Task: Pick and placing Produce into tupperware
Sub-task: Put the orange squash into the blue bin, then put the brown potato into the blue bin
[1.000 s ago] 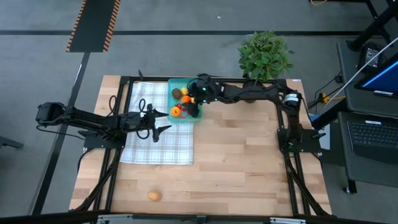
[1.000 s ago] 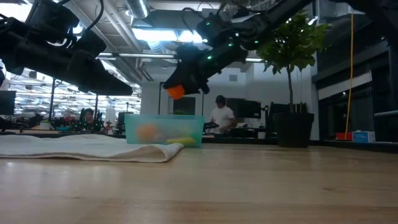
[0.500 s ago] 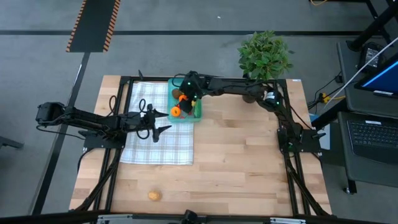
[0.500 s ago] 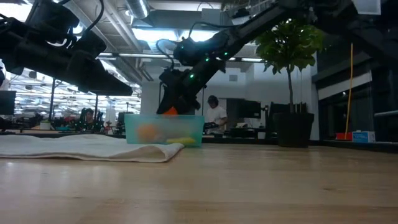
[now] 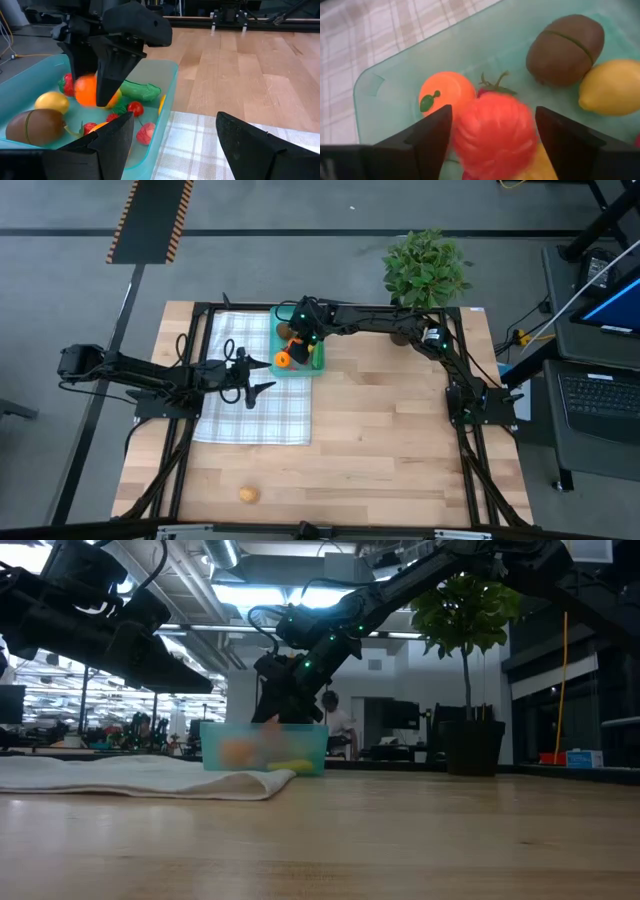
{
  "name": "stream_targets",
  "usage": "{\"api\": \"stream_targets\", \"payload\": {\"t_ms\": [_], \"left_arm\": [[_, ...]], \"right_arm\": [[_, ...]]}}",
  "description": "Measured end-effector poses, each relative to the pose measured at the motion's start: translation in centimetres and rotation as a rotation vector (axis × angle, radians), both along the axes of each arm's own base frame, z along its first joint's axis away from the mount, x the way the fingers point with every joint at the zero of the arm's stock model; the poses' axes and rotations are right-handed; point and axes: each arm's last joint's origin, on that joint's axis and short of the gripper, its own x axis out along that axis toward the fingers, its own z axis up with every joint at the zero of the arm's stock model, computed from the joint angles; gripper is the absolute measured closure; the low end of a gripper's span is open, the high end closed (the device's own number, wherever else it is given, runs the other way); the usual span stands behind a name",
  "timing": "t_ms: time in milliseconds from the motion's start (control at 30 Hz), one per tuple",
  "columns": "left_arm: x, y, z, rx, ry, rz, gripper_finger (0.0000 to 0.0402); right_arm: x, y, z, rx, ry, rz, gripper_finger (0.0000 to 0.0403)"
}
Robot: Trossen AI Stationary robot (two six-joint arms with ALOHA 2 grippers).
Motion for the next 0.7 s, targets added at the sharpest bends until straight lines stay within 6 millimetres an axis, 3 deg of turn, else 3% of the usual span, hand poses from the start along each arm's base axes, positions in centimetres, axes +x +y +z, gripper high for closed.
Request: {"api": "stream_targets", "payload": {"t_ms": [100, 367, 700], "left_arm": [[0.0, 0.0, 0.0, -0.002, -0.001, 0.0, 0.0127], [0.0, -0.1, -0.1, -0.023, -0.001, -0.002, 0.0127], [-0.1, -1.7, 0.0, -0.018, 0.003, -0.106, 0.0127]], "right_arm": [[0.1, 0.3, 0.0, -0.006, -0.002, 0.011, 0.0098], [-0.1, 0.4, 0.2, -0.032, 0.015, 0.051, 0.009], [-0.1, 4.0, 4.9, -0.147, -0.061, 0.205, 0.0087]]}}
